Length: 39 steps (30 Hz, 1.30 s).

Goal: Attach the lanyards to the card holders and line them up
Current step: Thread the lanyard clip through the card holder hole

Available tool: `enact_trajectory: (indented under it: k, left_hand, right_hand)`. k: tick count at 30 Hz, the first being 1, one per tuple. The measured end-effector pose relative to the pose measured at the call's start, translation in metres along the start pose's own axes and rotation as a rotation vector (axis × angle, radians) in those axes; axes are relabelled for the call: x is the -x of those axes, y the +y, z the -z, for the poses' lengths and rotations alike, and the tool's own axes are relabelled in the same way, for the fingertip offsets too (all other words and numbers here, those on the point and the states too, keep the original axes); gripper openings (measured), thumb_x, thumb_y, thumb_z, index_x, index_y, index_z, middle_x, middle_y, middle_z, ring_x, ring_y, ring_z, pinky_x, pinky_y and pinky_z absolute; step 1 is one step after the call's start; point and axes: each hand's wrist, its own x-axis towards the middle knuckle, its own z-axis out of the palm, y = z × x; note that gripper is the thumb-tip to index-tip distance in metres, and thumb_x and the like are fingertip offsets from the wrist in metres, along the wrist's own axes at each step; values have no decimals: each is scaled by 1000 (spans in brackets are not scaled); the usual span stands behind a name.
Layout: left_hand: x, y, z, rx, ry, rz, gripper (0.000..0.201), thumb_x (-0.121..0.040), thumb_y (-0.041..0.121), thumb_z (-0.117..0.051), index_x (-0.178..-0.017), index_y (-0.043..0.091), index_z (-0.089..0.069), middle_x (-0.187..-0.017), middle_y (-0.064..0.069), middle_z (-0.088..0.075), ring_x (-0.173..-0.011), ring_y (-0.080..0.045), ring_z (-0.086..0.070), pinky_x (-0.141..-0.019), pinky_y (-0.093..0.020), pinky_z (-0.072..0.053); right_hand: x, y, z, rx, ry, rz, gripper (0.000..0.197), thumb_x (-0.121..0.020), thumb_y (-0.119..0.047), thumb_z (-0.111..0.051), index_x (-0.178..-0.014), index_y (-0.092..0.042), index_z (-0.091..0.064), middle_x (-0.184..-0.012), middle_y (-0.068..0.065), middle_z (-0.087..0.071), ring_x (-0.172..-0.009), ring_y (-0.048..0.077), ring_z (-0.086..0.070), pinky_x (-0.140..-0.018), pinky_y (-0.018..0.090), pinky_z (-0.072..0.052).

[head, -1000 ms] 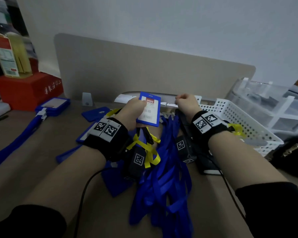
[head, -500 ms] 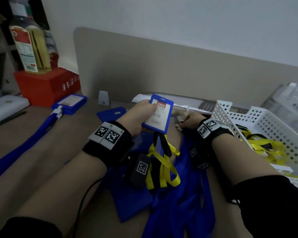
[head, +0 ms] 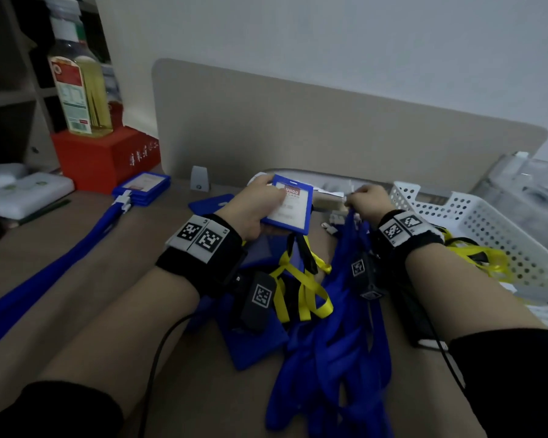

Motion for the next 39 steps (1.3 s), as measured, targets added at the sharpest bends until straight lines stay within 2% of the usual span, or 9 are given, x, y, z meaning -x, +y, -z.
enact_trajectory:
  k: [3, 7, 10, 13, 19, 24, 27, 31, 39]
  left_hand:
    - [10, -1, -1, 8, 13, -33, 55, -99, 6, -44, -144, 34, -28, -122, -9, -51, -73, -19, -61, -39, -31, -53]
    - [28, -3, -4, -38, -59, -94, 40, -98, 1, -37, -127, 27, -47, -105, -8, -55, -72, -19, -59, -39, -28, -51]
    - [35, -2, -6, -13, -90, -164, 36, -95, -5, -36, -113, 14, -59, -95, -9, -61, -73, -19, -61, -60, -34, -55]
    - [42, 0, -6, -25, -65, -211, 39, -93, -9, -35, -118, 5, -62, -94, -10, -63, -72, -20, -63, -69, -33, -55]
    - [54, -8, -6, -56, -13, -284, 33, -98, 6, -45, -130, 8, -53, -107, -10, -57, -75, -15, -59, -67, -26, -52]
    - [56, -24, -8, -103, 27, -384, 25, -96, 29, -56, -114, 13, -62, -110, -6, -63, -104, -23, -61, -92, -37, -50]
    - [55, -33, -6, -101, 39, -432, 27, -92, 35, -60, -106, 13, -67, -108, -8, -67, -102, -23, -63, -87, -36, -52]
    - [54, -36, -3, -143, 70, -530, 15, -95, 27, -58, -91, 18, -69, -90, 12, -65, -88, 0, -57, -76, -9, -44]
    - [56, -32, 0, -171, 49, -551, 19, -94, 28, -60, -84, 16, -72, -84, 12, -66, -81, -2, -56, -64, -9, -43]
  right_hand:
    - [20, -18, 11, -529, -19, -17, 11, -96, -1, -45, -86, -1, -51, -74, 15, -62, -54, 18, -62, -54, 28, -52]
    - [53, -51, 34, -657, 26, 120, 21, -99, -4, -39, -79, -10, -43, -70, 10, -59, -51, 14, -57, -53, 27, -52]
    - [71, -78, 52, -727, 116, 235, 21, -99, -3, -36, -80, -11, -40, -69, 8, -57, -45, 10, -53, -54, 27, -52]
    - [92, -103, 72, -774, 140, 307, 23, -97, 1, -33, -79, -14, -39, -68, 6, -53, -42, 9, -43, -48, 23, -44]
    - [130, -102, 61, -902, -134, 138, 24, -98, -4, -34, -83, -11, -51, -54, -4, -43, -36, 4, -24, -38, 16, -23]
    - [158, -82, 22, -887, -346, -24, 28, -103, -23, -41, -78, -14, -52, -47, -8, -37, -34, 3, -21, -35, 15, -17]
    - [164, -73, 4, -901, -442, -89, 28, -103, -25, -40, -78, -15, -50, -46, -10, -37, -34, 3, -21, -33, 15, -15]
    - [163, -60, -11, -968, -497, -180, 27, -102, -27, -39, -82, -15, -53, -52, -9, -37, -36, 3, -22, -31, 14, -16]
    - [167, -53, -12, -974, -509, -169, 28, -101, -27, -40, -79, -13, -51, -57, -8, -35, -38, 2, -24, -29, 14, -17]
